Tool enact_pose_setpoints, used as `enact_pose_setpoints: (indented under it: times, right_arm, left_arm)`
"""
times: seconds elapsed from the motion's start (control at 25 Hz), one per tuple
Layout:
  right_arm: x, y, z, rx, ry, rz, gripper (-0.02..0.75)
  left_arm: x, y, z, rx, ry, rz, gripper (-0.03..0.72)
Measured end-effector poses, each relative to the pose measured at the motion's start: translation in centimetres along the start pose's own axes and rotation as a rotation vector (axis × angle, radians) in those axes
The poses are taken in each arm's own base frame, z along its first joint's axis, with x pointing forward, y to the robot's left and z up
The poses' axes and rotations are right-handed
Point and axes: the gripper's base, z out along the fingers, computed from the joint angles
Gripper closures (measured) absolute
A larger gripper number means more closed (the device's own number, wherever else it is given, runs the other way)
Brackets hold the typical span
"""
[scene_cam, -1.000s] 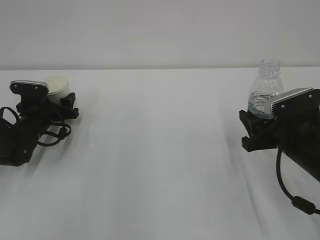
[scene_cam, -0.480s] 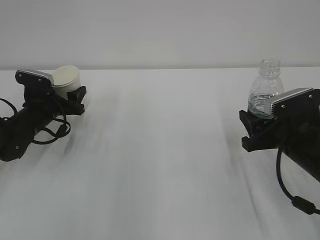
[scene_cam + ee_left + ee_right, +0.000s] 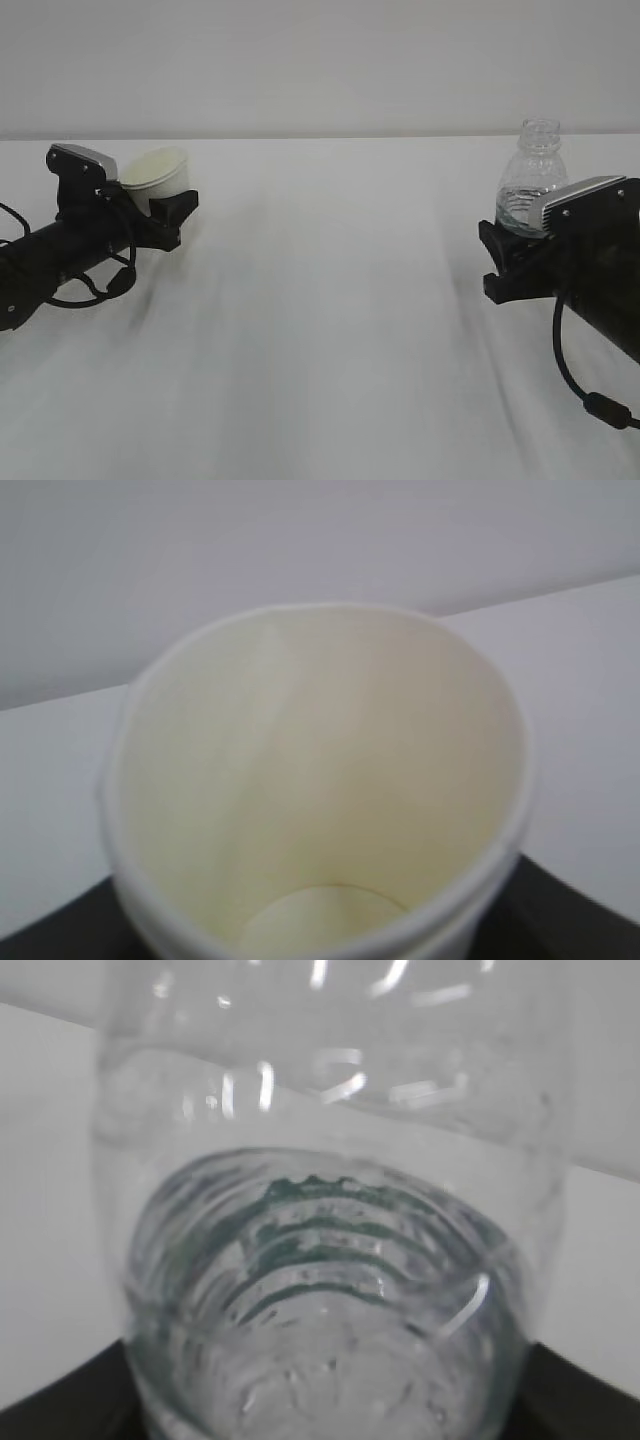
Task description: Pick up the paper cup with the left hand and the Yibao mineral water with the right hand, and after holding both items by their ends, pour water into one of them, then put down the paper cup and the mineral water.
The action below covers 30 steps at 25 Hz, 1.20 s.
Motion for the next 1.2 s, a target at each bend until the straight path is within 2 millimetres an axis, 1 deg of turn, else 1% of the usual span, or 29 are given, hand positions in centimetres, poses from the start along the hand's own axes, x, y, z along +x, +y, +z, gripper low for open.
enact_pose_setpoints:
  times: [0.16,0.24,0.44,0.6,0.88,1.2]
  right_arm:
    - [0.0,0.0,0.0,0.000,0.000,-0.002,0.269]
    - [0.0,0.0,0.0,0.000,0.000,-0.002,0.269]
    - [0.0,0.0,0.0,0.000,0.000,-0.002,0.270]
    - [0.0,0.0,0.0,0.000,0.000,-0.002,0.270]
    - [0.0,0.0,0.0,0.000,0.000,-0.004,0.270]
    - [0.0,0.0,0.0,0.000,0.000,-0.004,0.270]
  left_arm:
    - [-1.2,-0.7,-0.5,0.052,-0.004,0.019,0.244]
    - [-1.9,-0.6,-0.6,0.061,-0.013,0.011,0.245]
    - [-2.3,0.3,-1.4,0.112,0.012,-0.078,0.246]
    - [-2.9,0.7,-2.5,0.167,0.026,-0.075,0.246]
    - [-4.4,-0.1,-3.3,0.269,0.026,-0.050,0.246]
    - [-4.1,-1.0,-3.7,0.376,0.070,0.001,0.246]
